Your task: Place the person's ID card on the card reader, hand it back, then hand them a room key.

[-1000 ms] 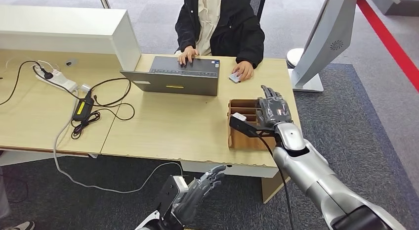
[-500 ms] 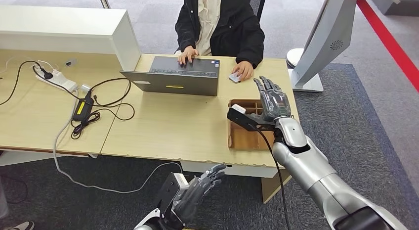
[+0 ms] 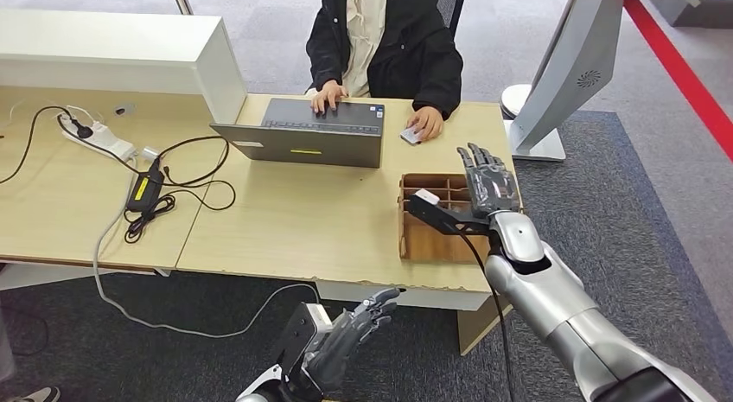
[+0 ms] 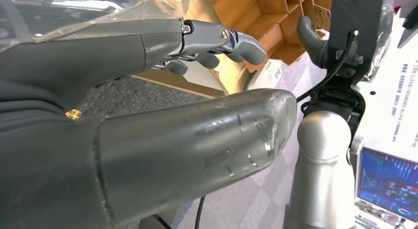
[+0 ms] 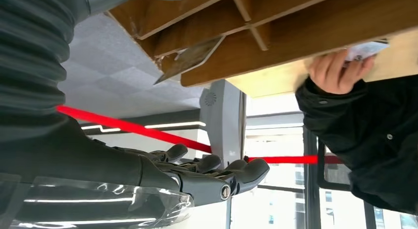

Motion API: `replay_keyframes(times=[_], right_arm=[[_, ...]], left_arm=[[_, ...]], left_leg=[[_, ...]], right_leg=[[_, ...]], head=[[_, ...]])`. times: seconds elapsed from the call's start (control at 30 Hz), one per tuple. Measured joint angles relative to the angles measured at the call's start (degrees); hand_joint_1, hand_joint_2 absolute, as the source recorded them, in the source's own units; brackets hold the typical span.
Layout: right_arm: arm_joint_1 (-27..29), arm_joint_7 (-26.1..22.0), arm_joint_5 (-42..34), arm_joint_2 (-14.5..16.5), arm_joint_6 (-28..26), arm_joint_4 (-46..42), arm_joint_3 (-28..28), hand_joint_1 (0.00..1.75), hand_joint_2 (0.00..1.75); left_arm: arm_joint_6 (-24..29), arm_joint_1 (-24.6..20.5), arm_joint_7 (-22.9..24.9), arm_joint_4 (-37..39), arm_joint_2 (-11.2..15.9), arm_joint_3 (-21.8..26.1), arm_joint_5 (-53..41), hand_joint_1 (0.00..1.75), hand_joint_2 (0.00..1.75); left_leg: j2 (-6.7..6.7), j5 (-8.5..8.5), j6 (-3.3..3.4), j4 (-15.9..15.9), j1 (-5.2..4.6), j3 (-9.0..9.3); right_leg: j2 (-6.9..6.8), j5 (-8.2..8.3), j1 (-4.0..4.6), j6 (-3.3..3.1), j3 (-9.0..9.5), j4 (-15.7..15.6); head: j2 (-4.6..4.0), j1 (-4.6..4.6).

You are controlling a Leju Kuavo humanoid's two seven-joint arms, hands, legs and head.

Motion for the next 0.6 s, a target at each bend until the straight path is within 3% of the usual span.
replay_keyframes(times=[0.3, 0.6], right_arm=[[0.35, 3.17, 0.93, -1.78, -0.38, 1.23, -1.10, 0.00, 1.75], [0.40, 3.42, 0.98, -2.45, -0.87, 1.81, -1.48, 0.00, 1.75]], left_arm=[[-0.22, 0.04, 0.55, 0.00, -0.01, 0.01, -0.08, 0.00, 0.00], [-0.05, 0.09, 0.61, 0.00, 0.01, 0.00, -0.14, 0.00, 0.00]], left_leg=[[0.00, 0.00, 0.00, 0.00, 0.00, 0.00], [0.00, 0.00, 0.00, 0.00, 0.00, -0.01]], right_leg=[[0.00, 0.00, 0.00, 0.00, 0.00, 0.00], [0.00, 0.00, 0.00, 0.00, 0.01, 0.01]], head=[[0.00, -0.01], [0.00, -0.01]])
